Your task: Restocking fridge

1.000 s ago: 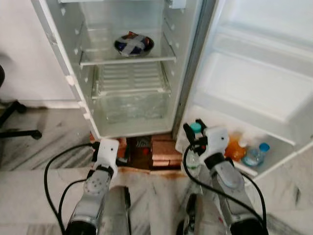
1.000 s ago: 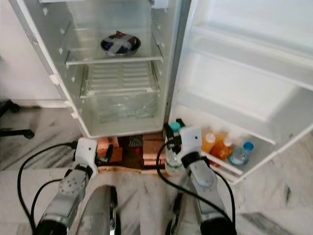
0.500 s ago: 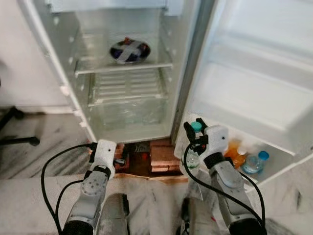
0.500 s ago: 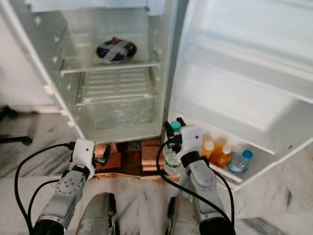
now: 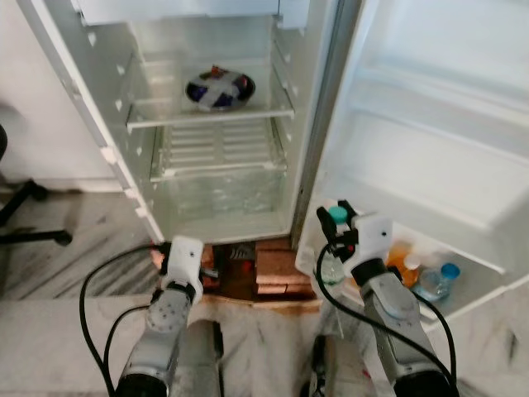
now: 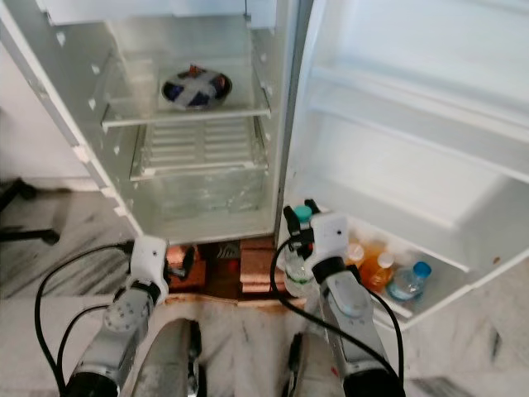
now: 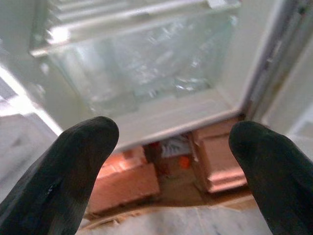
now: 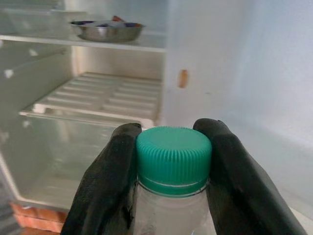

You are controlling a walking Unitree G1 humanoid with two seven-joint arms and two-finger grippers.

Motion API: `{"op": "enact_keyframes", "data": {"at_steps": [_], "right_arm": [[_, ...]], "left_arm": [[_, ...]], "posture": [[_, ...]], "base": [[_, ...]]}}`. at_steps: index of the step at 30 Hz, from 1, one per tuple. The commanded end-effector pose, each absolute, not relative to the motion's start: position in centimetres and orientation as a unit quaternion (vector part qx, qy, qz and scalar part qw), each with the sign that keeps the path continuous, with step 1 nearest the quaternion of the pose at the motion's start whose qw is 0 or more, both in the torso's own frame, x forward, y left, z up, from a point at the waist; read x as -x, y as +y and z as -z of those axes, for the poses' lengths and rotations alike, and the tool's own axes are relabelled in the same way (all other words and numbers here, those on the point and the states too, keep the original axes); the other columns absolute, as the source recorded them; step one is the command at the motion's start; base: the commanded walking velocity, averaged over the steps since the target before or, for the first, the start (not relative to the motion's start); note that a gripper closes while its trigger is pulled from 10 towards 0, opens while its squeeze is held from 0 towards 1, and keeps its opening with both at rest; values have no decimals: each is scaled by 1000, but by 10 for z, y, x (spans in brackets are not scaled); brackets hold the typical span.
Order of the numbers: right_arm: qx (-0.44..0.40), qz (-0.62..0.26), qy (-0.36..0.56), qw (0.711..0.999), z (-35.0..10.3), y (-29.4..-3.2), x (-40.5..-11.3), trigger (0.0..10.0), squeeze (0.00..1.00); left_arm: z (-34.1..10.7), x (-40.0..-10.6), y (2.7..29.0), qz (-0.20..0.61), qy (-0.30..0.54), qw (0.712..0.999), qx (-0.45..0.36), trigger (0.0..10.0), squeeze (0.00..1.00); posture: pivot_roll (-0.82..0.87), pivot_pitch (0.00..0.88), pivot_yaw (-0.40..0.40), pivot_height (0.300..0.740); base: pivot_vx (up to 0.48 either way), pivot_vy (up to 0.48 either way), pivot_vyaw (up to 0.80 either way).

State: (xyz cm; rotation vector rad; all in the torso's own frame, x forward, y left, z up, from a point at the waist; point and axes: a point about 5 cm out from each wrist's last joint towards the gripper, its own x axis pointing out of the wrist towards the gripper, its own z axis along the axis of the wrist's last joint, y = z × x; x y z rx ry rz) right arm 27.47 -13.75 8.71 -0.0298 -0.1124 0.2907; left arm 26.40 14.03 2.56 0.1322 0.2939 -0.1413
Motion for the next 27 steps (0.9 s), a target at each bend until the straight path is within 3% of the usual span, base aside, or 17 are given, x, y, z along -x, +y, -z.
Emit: {"op": "enact_keyframes", "data": {"at_steps": [1, 8, 23, 27], "right_arm": [[15, -144, -70, 987, -94, -135, -277, 10000, 0], [18, -124, -75, 989, -95, -136, -284, 10000, 0], [34, -123, -88, 988, -105, -141, -298, 10000, 0], [37, -124, -89, 988, -105, -139, -299, 10000, 0]], "left_arm": [[-25, -261, 149, 53, 156, 984, -64, 10000, 0], [-23, -252, 148, 58, 162, 983, -57, 10000, 0], [-27, -253, 143, 53, 174, 983, -39, 10000, 0], [-29, -255, 142, 51, 171, 983, -42, 10000, 0]], "posture": [[92, 119, -3, 627], [108, 121, -13, 627], [101, 137, -24, 528], [103, 140, -23, 528]], "base": [[0, 0, 0], [0, 0, 0], [0, 0, 0], [0, 0, 0]]}}
